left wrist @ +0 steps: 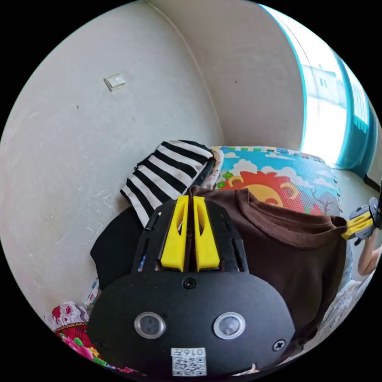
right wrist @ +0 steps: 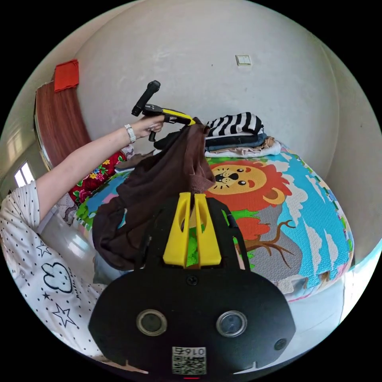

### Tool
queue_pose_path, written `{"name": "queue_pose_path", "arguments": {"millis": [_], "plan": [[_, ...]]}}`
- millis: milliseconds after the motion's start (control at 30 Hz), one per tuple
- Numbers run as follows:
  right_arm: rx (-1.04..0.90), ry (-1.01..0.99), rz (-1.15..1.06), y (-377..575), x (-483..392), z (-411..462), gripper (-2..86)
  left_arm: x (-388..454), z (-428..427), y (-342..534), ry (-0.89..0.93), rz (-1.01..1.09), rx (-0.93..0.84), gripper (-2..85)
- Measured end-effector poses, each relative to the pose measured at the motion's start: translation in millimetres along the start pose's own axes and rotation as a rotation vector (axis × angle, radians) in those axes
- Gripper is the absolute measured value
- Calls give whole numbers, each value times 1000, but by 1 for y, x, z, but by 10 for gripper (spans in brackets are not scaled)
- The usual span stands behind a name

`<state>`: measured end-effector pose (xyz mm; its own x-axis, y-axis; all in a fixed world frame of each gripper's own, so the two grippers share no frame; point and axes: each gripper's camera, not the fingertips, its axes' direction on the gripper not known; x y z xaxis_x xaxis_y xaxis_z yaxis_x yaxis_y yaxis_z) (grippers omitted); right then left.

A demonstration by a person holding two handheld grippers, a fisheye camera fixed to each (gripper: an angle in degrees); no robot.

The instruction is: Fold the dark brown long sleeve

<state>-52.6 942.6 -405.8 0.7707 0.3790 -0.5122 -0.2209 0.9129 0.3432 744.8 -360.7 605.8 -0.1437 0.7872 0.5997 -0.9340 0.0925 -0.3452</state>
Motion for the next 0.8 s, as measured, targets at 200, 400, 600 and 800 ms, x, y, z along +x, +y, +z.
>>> {"name": "queue_pose_path", "arguments": {"millis": [200,400,600,800], "plan": [[6,378,144,-46,38,24,13,-3,6,-7,141,-243,-80,32],[-107,369,307,-57,87,29,67,-40,-65,75,274,-280,51,43],[224,189,-24,-38,-20,-35,87,-35,-155,247,357,-210,22,73],[16,-289,-680,-30,-186,10,128,-15,-236,425,240,-437,22,78]]}}
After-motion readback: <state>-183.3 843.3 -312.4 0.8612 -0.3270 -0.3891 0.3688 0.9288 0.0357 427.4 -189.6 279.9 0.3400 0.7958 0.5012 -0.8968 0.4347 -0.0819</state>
